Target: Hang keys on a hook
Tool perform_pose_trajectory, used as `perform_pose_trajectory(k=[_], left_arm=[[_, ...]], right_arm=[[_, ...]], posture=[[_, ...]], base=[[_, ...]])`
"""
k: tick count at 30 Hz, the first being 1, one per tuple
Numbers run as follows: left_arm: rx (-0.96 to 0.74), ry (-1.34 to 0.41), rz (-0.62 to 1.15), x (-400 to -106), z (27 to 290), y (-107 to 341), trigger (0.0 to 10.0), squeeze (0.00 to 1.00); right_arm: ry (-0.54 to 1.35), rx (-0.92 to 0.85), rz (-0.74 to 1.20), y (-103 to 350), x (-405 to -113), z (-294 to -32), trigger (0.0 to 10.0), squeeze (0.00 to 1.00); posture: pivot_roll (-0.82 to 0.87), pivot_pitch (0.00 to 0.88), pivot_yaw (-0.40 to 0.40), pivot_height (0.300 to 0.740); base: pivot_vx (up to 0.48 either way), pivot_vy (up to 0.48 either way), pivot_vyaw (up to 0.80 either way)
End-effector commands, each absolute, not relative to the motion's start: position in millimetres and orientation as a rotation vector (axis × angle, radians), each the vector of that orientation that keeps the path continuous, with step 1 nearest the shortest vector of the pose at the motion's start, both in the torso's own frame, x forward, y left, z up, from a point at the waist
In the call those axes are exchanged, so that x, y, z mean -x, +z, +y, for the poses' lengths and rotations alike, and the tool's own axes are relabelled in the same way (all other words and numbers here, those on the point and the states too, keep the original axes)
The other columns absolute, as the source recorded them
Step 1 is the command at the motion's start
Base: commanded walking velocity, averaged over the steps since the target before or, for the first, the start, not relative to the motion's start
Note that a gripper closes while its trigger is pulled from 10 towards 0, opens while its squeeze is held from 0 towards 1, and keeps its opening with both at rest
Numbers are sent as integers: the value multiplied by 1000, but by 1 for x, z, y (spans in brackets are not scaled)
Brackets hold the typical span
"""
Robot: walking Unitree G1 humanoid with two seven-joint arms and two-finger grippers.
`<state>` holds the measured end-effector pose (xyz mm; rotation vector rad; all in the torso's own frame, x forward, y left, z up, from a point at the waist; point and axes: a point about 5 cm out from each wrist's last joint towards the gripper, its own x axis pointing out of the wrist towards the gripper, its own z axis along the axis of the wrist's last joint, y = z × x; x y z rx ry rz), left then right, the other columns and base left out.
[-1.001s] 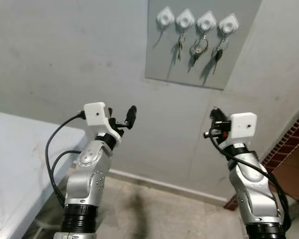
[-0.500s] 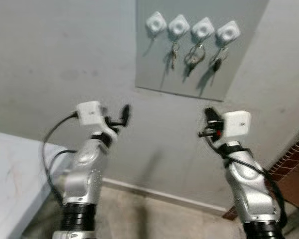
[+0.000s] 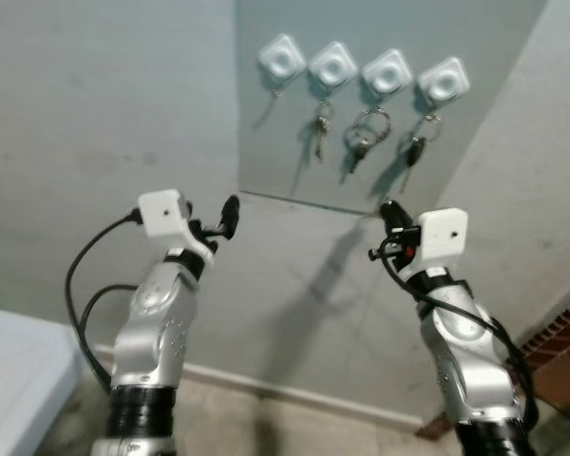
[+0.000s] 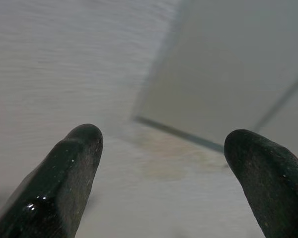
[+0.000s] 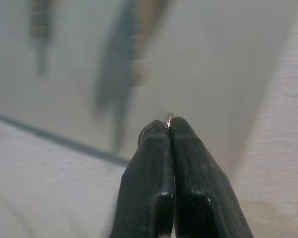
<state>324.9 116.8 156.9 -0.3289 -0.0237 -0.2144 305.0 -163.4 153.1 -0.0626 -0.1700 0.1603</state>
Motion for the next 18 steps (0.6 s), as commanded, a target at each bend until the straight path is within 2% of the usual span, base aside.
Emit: perform_pose_trajectory(k=[1,8,18], left_arm=[[301,-193,-31,-324,124,158,10000,0],[200,-263,-71,-320,113,166,10000,0],[174,-343,-105,-312,99,176,10000,0]], right_arm=[[198,61,-193,159,-306,-156,10000,0],[296,74,-200,164,-309,-152,10000,0],[460,46,-240,181,-318,-139,10000,0]], posture=[[5,29,-34,740],[8,36,-33,740],[19,43,-37,740]], base=[[0,0,0],[0,0,0],[0,0,0]])
